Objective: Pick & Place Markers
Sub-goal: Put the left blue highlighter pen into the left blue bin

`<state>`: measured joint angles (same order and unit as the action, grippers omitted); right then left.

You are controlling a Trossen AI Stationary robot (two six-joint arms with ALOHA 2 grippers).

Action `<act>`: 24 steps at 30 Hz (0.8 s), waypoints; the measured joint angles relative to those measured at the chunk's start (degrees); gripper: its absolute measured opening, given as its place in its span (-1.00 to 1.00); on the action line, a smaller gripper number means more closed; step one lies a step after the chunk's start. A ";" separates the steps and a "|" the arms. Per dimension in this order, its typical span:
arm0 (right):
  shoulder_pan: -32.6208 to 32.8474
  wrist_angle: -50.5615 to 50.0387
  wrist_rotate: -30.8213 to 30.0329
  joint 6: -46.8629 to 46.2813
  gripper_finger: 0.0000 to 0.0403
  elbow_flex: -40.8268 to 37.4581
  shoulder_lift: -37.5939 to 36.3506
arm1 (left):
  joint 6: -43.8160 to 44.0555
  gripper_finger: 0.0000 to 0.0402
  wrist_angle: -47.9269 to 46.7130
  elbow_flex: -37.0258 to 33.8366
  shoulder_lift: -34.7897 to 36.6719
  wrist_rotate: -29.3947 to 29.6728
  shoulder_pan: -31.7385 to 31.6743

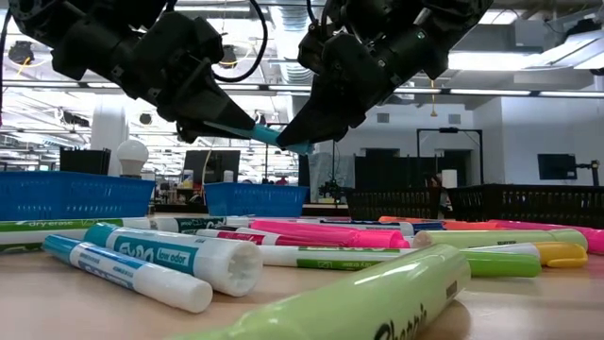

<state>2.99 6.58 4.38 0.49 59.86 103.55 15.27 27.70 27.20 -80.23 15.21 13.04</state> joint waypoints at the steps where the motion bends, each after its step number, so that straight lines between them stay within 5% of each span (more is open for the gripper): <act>1: -0.09 0.01 0.02 -0.01 -0.67 0.00 0.00 | 0.00 -0.42 0.02 0.00 0.00 0.23 0.02; 11: -0.09 1.99 -0.25 0.40 -0.67 -0.24 0.00 | -0.02 -0.64 0.22 0.00 0.09 0.85 0.06; 17: -0.09 1.59 -1.10 0.91 -0.66 -0.24 0.00 | 0.08 -0.61 0.22 0.00 0.09 1.08 0.04; 24: -0.07 1.99 -1.81 1.29 -0.43 0.11 -0.11 | 4.64 -0.64 -1.32 0.02 0.49 1.21 0.11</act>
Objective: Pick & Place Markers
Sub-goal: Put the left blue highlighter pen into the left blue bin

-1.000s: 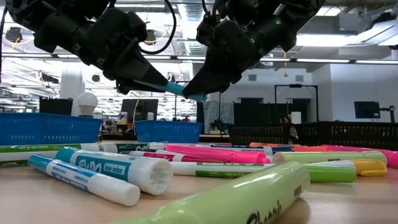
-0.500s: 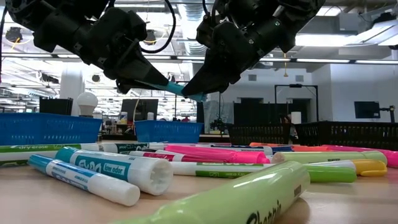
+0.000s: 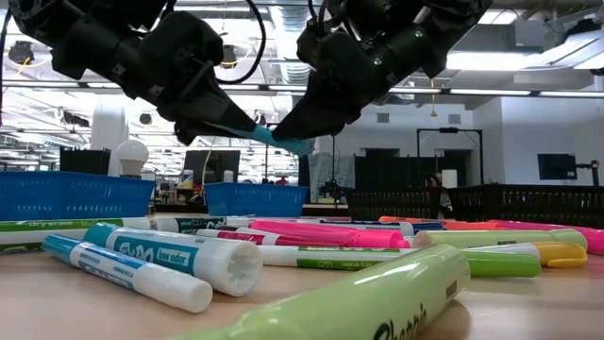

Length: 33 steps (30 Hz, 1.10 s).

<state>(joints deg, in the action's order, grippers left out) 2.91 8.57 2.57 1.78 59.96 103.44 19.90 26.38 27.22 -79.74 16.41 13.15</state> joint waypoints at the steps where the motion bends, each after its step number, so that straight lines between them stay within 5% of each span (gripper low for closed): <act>1: 0.00 -0.40 0.00 0.00 -0.38 0.00 -0.02 | 0.61 -0.64 -1.26 0.00 0.50 -0.09 0.02; 6: 0.34 -2.60 0.06 0.01 -0.14 -0.02 -0.01 | 7.29 -0.64 -15.45 0.02 7.43 -0.16 0.02; 11: 0.45 -3.20 0.21 0.07 0.00 -0.04 0.00 | 16.07 -0.64 -38.02 0.02 21.78 -0.16 0.04; 22: 0.44 -3.36 0.39 0.20 0.03 -0.09 0.00 | 29.37 -0.64 -71.74 0.02 51.68 7.53 0.02; 28: 0.44 -3.38 0.42 0.20 -0.01 -0.11 0.04 | 38.28 -0.64 -84.45 0.02 53.70 7.49 0.02; 33: 0.42 -3.38 0.42 0.22 -0.05 -0.13 0.04 | 39.56 -0.64 -84.43 0.02 48.16 8.10 -0.05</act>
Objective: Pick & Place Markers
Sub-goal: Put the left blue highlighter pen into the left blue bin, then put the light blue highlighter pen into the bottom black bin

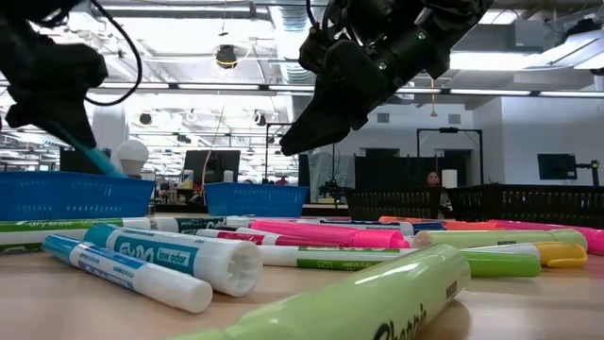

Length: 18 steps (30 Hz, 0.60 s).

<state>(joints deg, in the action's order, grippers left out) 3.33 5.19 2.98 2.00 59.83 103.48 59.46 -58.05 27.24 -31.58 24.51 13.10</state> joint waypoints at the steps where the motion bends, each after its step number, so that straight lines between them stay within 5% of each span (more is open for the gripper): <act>1: 0.00 0.02 0.00 0.00 -0.05 0.00 0.00 | 0.00 -0.64 0.07 0.00 -1.75 0.22 0.00; 11: 0.00 0.68 0.00 0.02 -0.06 0.00 0.02 | 2.59 -0.48 6.53 0.00 -22.71 2.28 -0.04; 18: 0.00 1.29 0.00 0.02 -0.08 0.00 0.02 | 2.42 -0.29 13.83 0.00 -30.02 0.06 -0.02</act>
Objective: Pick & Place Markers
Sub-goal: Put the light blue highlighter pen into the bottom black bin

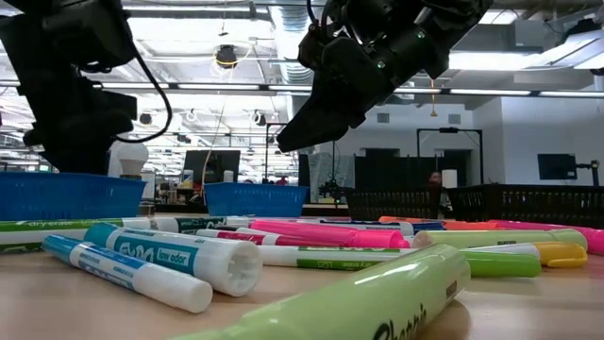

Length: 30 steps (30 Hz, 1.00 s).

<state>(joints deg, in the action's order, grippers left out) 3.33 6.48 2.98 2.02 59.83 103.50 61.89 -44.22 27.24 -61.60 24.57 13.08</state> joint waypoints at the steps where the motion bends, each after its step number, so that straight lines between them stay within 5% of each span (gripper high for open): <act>1: 0.00 0.02 0.00 0.02 -0.08 0.00 0.00 | -0.14 -0.27 1.02 0.00 -0.05 -0.52 0.01; 11: 0.00 0.02 0.02 0.13 -0.10 0.00 0.00 | -11.54 -0.39 8.51 4.97 5.29 -1.02 0.44; 17: 0.00 1.44 0.12 0.11 -0.14 -0.02 0.02 | -23.59 -0.48 20.92 6.01 7.17 -1.04 0.52; 30: 3.21 5.81 6.16 6.97 -0.28 -0.04 0.02 | -27.01 -0.48 48.83 1.60 -7.24 -2.25 9.20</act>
<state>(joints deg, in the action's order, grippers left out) 6.54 12.29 9.14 8.99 59.79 103.53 34.87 4.62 28.84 -68.83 22.33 22.28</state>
